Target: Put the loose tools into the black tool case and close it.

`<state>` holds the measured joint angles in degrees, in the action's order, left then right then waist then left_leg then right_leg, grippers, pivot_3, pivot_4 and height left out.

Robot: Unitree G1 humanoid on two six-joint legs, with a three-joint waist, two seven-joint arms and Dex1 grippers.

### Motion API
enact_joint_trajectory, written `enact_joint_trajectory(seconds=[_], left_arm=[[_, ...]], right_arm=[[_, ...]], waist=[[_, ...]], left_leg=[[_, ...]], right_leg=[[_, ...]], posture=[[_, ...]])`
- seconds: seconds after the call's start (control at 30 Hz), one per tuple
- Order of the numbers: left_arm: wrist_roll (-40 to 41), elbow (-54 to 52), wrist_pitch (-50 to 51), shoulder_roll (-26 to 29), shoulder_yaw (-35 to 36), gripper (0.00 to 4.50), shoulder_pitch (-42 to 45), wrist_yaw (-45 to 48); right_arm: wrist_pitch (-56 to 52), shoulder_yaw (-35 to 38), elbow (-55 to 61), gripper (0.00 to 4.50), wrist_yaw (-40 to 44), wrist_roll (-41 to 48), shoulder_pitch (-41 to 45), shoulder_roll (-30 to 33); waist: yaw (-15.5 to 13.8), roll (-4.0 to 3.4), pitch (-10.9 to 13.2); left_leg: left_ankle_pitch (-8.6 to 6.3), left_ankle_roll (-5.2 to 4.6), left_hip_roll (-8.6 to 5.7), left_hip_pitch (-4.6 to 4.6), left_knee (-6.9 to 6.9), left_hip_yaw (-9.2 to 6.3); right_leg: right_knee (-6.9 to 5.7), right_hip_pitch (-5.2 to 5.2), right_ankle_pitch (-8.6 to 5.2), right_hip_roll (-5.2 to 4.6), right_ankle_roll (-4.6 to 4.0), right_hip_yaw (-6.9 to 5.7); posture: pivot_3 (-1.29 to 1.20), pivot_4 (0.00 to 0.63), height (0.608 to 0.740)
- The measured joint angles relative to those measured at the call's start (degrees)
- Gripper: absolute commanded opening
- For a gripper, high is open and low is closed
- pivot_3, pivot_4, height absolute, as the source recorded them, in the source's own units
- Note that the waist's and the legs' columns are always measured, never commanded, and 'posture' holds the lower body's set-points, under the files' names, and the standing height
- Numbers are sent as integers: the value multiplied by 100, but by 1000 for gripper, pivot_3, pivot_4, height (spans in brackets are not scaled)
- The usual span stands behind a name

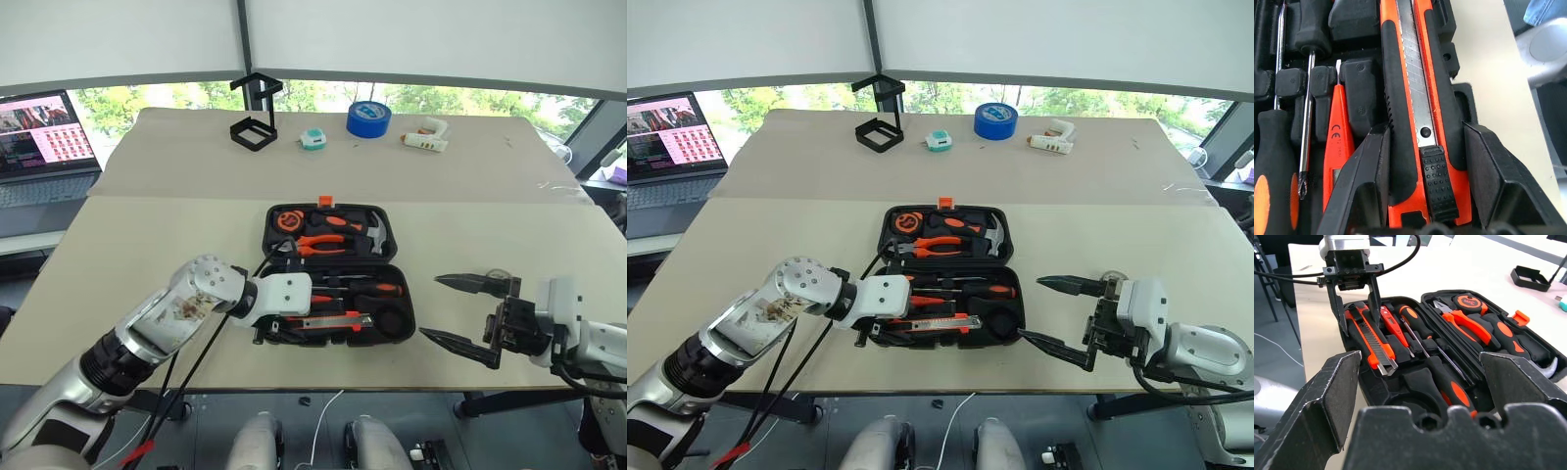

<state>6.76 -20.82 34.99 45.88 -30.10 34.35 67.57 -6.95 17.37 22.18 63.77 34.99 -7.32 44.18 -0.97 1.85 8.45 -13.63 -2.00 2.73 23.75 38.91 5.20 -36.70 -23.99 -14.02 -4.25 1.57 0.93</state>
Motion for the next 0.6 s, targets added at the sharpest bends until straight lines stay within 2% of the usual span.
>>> enact_joint_trajectory(seconds=[0.13,0.3,0.6], left_arm=[[-218,170,-81,99,-68,1722,128,123],[-213,365,97,-319,-69,1722,163,92],[-361,361,148,-360,-163,1722,249,132]], right_arm=[[-7,-5,27,4500,-35,1,26,0],[-10,-53,31,4500,-75,0,111,0],[-10,-80,32,4500,-100,0,137,-7]], waist=[[25,0,0],[11,0,0],[5,-1,-1]], left_leg=[[0,0,1,1,-1,-1],[0,0,0,3,6,-4],[0,-1,-4,1,6,-6]], right_leg=[[-2,-2,0,3,0,0],[-5,0,-1,1,2,-1],[-6,2,-2,-1,3,-1]], posture=[[0,150,740],[0,150,740],[0,150,740]])
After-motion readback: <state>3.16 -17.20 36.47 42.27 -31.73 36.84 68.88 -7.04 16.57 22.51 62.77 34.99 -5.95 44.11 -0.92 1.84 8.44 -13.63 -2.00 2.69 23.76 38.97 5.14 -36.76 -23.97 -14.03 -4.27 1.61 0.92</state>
